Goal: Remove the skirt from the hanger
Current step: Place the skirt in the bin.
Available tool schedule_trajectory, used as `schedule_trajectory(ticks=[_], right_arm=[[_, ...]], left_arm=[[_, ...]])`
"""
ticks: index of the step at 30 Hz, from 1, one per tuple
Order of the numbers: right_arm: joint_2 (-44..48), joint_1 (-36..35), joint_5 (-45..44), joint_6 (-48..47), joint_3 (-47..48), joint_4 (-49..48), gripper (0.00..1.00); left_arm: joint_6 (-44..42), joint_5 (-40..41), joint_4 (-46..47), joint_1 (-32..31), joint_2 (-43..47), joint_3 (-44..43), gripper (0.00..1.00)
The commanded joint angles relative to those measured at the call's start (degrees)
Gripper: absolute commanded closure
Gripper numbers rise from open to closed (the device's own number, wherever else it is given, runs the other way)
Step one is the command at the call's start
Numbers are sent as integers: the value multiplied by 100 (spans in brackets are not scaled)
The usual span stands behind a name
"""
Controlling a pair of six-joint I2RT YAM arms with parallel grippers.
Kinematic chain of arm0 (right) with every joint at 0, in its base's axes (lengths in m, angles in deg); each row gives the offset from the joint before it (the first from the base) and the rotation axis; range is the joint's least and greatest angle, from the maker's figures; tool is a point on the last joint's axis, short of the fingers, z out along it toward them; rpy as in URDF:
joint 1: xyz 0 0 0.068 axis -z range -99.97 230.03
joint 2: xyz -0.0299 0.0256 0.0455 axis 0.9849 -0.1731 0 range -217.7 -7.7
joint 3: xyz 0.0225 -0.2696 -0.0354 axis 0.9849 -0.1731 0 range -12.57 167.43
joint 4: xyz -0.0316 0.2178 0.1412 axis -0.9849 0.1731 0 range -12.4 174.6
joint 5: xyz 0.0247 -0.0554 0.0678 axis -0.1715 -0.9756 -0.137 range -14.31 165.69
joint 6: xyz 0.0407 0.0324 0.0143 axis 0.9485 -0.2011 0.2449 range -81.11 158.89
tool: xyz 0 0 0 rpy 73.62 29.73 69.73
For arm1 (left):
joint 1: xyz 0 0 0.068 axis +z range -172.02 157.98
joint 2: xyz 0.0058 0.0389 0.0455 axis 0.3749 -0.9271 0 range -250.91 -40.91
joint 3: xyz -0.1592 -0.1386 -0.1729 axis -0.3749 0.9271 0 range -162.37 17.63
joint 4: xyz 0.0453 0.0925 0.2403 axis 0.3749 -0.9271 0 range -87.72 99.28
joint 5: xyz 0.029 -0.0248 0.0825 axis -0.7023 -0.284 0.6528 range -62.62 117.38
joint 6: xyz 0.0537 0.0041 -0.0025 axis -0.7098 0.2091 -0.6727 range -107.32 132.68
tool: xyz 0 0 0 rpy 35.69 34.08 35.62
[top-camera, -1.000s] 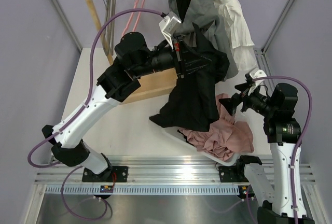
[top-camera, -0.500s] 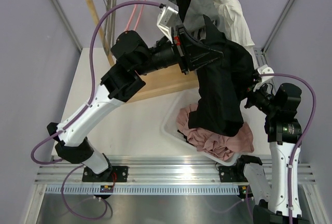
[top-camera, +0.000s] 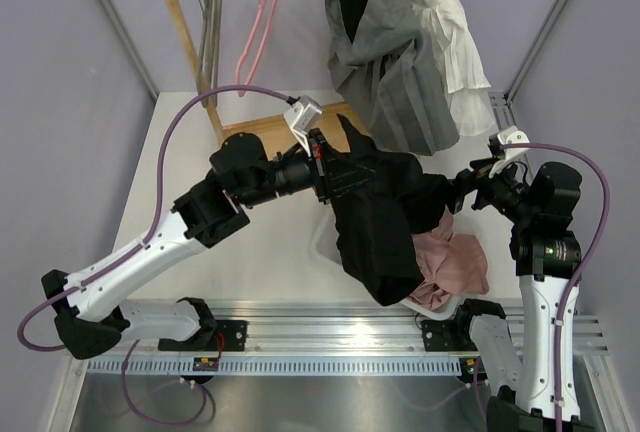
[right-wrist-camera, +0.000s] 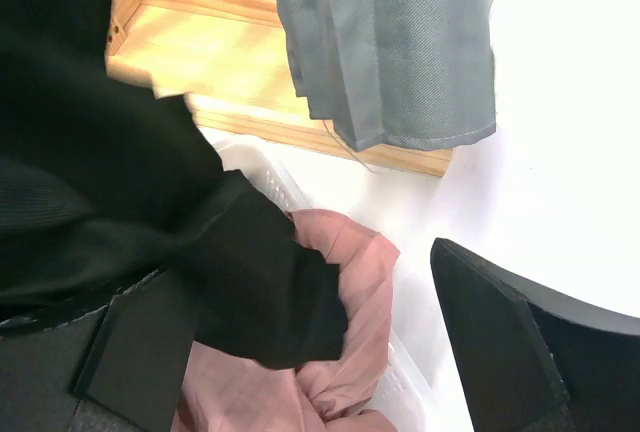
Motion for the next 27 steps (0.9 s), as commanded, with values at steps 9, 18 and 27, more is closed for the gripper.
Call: schedule_trajectory(ticks=[9, 18, 27], right_arm=[[37, 65, 435, -129, 12, -57, 0], [-42, 100, 575, -155, 20, -49, 1], [-104, 100, 839, -182, -6, 13, 1]], left_arm=[[179, -499, 839, 60, -861, 1080, 100], [1136, -1838, 1856, -651, -2542, 1253, 100], [1569, -1568, 2143, -837, -4054, 1308, 100]])
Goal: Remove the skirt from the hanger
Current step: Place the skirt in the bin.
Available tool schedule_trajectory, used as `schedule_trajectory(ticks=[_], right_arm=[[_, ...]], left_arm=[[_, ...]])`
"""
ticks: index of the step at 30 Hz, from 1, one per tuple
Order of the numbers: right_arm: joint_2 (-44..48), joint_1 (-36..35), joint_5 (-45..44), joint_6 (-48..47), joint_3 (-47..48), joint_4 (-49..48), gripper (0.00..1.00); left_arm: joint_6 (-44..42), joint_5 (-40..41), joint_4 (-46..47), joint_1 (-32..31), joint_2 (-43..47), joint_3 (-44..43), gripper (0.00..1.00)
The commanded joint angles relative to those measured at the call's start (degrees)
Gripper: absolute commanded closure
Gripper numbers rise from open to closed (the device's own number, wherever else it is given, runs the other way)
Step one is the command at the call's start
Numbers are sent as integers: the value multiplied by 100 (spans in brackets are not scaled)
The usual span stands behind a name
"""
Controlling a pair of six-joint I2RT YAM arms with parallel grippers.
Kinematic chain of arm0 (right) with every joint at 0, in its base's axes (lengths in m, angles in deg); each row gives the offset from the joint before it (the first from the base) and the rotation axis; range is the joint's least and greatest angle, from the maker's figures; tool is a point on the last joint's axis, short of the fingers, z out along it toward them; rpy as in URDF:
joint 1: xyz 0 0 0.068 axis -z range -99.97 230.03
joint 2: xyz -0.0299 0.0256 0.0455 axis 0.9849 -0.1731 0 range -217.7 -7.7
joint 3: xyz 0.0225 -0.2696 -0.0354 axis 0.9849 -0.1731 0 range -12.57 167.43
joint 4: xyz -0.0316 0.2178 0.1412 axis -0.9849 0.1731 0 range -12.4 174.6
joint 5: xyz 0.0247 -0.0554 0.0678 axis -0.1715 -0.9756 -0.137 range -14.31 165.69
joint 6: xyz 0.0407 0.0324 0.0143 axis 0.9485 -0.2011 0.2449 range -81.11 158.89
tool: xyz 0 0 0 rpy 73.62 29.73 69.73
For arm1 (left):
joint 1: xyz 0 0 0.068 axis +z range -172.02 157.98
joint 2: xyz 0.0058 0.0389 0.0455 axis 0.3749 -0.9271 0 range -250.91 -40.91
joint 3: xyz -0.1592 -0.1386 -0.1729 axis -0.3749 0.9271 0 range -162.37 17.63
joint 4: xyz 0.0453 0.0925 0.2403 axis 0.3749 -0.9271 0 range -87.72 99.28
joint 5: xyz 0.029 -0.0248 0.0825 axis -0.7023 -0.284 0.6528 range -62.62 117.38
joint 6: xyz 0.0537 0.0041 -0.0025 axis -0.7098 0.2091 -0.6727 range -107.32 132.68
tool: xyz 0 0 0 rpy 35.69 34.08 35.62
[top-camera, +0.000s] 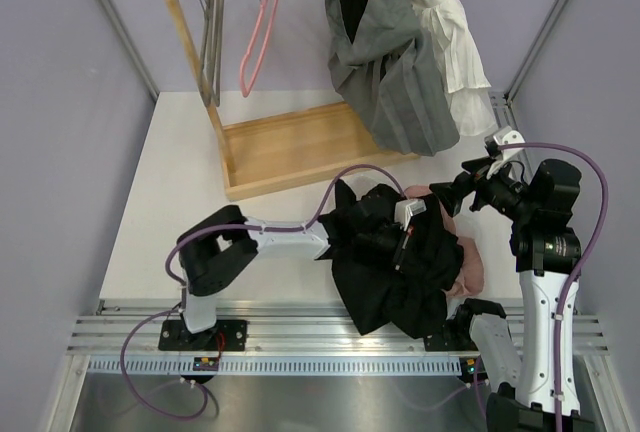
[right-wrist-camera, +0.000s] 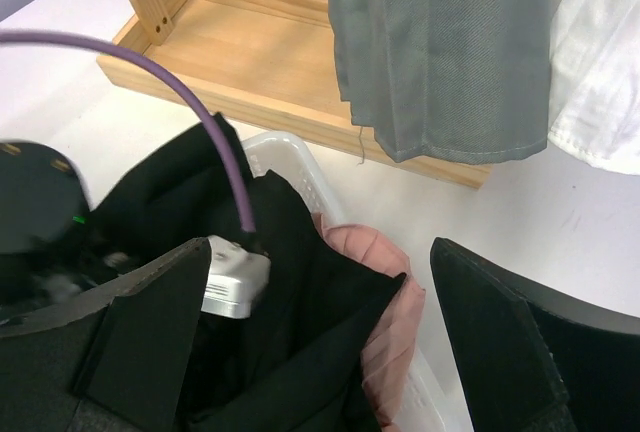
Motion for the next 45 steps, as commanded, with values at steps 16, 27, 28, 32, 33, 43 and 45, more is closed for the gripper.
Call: schedule_trajectory(ticks=[16, 27, 28, 32, 33, 43, 45], right_arm=[[-206, 39, 692, -450, 90, 410, 1], [-258, 39, 1088, -635, 933, 1166, 0], [-267, 39, 1141, -635, 995, 1219, 1], [-494, 31, 1727, -897, 1128, 1614, 1], [-591, 39, 1982, -1177, 1206, 2224, 2], [-1035, -2637, 332, -3414, 1121, 3473, 1], [-961, -3736, -237, -3386, 803, 3128, 1]], left_arm=[[-929, 963, -873, 273, 275, -543, 29], [-2028, 1832, -2104, 404, 1751, -1027, 18], [-2099, 1964, -2191, 422, 1831, -1027, 18], [-2319, 2937, -2595, 597, 2384, -729, 18], [-2416, 3115, -2666, 650, 2534, -494, 18], [-2312, 5146, -3238, 765, 5381, 1518, 15], [-2057, 5374, -3247, 773, 6049, 1845, 14]])
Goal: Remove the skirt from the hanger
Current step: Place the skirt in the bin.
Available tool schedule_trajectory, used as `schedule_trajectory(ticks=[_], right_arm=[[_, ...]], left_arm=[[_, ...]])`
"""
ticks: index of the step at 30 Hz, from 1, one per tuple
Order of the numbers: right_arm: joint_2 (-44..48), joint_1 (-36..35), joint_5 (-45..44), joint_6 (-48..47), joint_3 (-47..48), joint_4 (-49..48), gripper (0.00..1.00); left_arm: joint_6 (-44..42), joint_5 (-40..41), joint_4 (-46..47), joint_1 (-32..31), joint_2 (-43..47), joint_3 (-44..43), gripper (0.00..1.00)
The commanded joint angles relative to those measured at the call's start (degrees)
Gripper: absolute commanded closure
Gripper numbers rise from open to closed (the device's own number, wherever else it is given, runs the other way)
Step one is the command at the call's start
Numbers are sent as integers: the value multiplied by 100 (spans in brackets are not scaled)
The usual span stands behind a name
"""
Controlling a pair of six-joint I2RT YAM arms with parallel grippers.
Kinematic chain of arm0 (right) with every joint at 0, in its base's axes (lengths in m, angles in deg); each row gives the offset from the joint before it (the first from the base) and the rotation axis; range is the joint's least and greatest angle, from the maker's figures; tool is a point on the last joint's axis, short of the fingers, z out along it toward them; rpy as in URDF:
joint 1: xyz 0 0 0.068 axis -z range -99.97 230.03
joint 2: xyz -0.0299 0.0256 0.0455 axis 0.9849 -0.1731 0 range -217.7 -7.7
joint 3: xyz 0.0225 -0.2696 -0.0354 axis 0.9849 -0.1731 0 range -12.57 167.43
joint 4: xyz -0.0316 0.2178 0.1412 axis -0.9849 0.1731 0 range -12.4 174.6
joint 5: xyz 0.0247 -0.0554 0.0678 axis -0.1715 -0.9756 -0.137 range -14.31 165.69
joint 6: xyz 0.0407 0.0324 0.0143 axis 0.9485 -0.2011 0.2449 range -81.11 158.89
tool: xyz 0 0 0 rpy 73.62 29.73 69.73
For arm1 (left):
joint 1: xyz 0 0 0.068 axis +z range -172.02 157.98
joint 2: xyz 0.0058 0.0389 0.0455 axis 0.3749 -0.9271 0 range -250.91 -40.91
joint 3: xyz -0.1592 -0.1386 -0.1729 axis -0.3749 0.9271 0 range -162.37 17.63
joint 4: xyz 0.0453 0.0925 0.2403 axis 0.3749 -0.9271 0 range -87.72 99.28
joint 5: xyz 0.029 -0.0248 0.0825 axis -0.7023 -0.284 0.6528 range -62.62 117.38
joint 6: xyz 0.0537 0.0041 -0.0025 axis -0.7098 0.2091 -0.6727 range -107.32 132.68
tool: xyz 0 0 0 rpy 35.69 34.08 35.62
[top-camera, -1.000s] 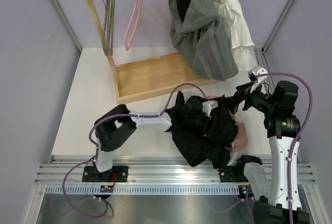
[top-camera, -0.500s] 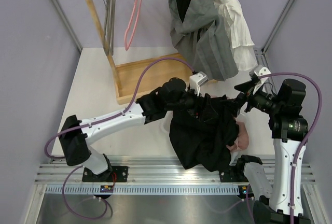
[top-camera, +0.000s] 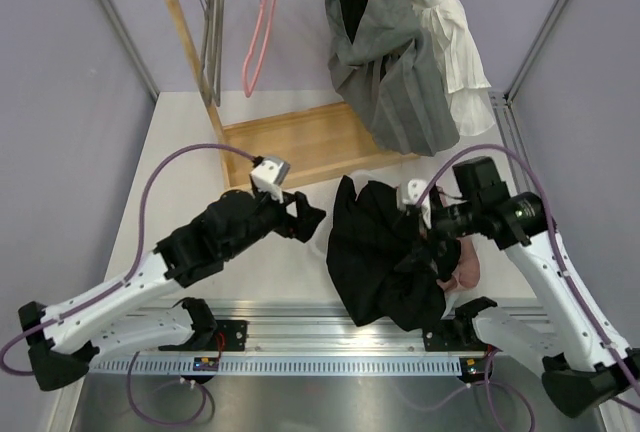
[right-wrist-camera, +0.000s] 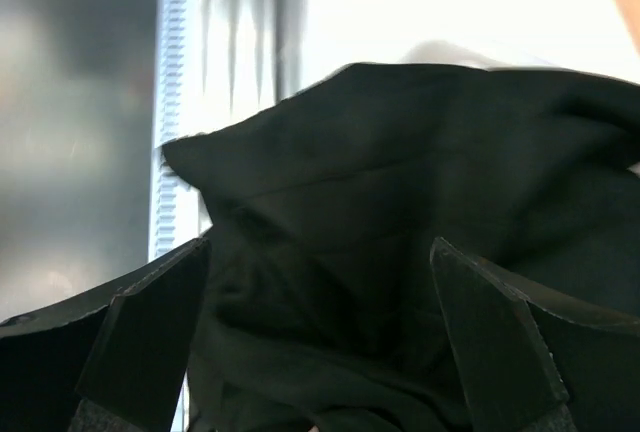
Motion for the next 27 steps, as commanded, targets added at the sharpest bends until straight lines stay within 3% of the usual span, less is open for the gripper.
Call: schedule_trajectory(ticks=[1, 2, 6, 11, 15, 18, 19, 20, 21, 24, 27], right_arm=[[318, -1238, -1533, -50, -225, -390, 1], [221, -1746, -1606, -181, -329, -364, 1], [-122, -2636, -2168, -394, -717, -810, 1], [-491, -2867, -2748, -139, -910, -1321, 10], [-843, -2911, -3153, 150, -1025, -1760, 25], [-923, -2911, -3005, 256, -885, -1647, 62], [-879, -2902, -2952, 300, -815, -1595, 87], [-844, -2902, -2917, 335, -692, -1542, 96], [-661, -2885, -2890, 414, -656, -1480, 100], [-274, -2447, -2707, 494, -480, -1366, 100], [-158, -1297, -2320, 284, -234, -1032, 100]], left_arm=[[330, 870, 34, 4, 819, 563, 14], [488, 967, 51, 4, 1161, 852, 13], [823, 1152, -150, -5, 1708, 1232, 13], [990, 1292, -327, 4, 2052, 1347, 13], [920, 1284, -239, 4, 2043, 1373, 12], [885, 1205, -116, 4, 1920, 1364, 12], [876, 1196, -81, 4, 1877, 1373, 12], [885, 1196, -63, 4, 1859, 1391, 11], [893, 1196, -45, 4, 1850, 1399, 10], [920, 1222, 25, 4, 1894, 1478, 8], [929, 1240, 95, 4, 1981, 1575, 6]])
